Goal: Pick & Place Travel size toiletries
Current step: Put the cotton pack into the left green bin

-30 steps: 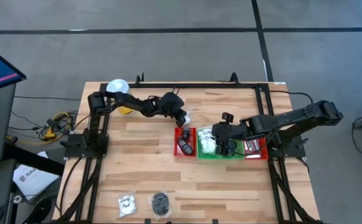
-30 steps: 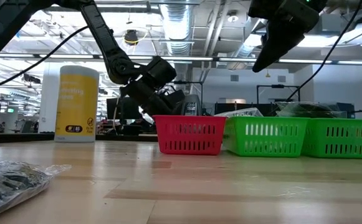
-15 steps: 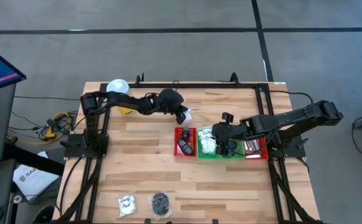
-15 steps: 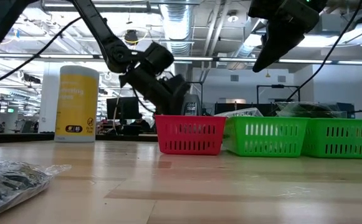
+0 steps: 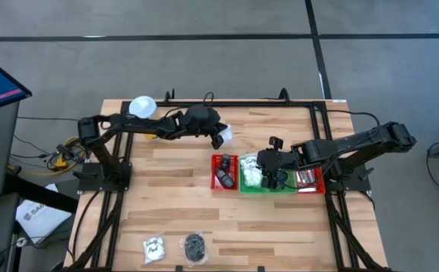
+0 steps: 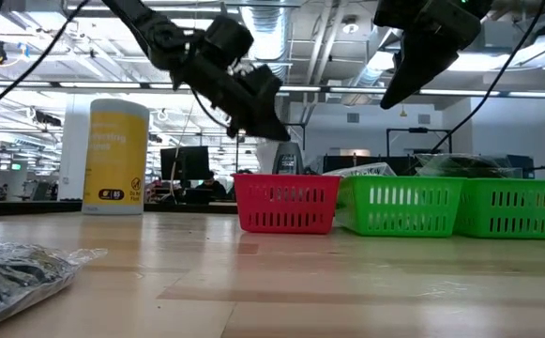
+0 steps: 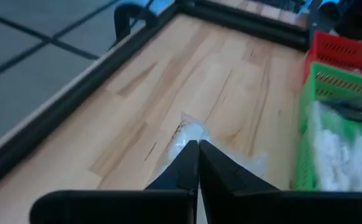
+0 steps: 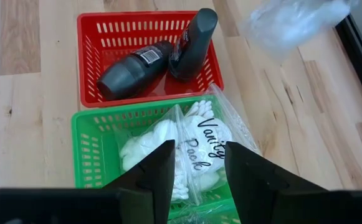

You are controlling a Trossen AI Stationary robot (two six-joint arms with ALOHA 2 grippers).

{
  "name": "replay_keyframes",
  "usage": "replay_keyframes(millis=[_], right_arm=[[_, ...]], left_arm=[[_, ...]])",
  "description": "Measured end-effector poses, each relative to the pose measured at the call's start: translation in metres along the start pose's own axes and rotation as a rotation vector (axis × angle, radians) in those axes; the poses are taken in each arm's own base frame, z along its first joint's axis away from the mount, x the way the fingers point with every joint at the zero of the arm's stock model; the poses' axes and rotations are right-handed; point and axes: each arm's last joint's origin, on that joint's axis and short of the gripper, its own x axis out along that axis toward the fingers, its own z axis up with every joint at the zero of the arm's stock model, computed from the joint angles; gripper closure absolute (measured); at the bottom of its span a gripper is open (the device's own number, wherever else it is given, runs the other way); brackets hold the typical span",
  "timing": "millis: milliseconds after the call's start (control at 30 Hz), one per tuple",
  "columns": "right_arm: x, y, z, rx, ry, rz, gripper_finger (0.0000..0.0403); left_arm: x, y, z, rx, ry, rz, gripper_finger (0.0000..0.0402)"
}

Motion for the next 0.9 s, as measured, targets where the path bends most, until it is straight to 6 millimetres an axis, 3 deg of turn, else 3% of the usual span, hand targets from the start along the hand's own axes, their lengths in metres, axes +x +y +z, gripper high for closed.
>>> replay_keyframes(millis=[333, 633, 900], right_arm=[[0.0, 0.0, 0.002, 0.033, -0.016, 0.004, 0.0274], [-0.001, 0.002, 0.012, 0.069, -0.121, 0.027, 0.0274], [-0.002, 0.002, 0.022, 0.113, -0.209, 0.042, 0.0273]], left_arm=[[-0.029, -0.038, 0.019, 0.06, -0.094, -0.013, 0.0401], [-0.041, -0.076, 0.015, 0.129, -0.118, 0.006, 0.0401], [-0.05, -0.096, 0.014, 0.176, -0.148, 0.045, 0.0401]])
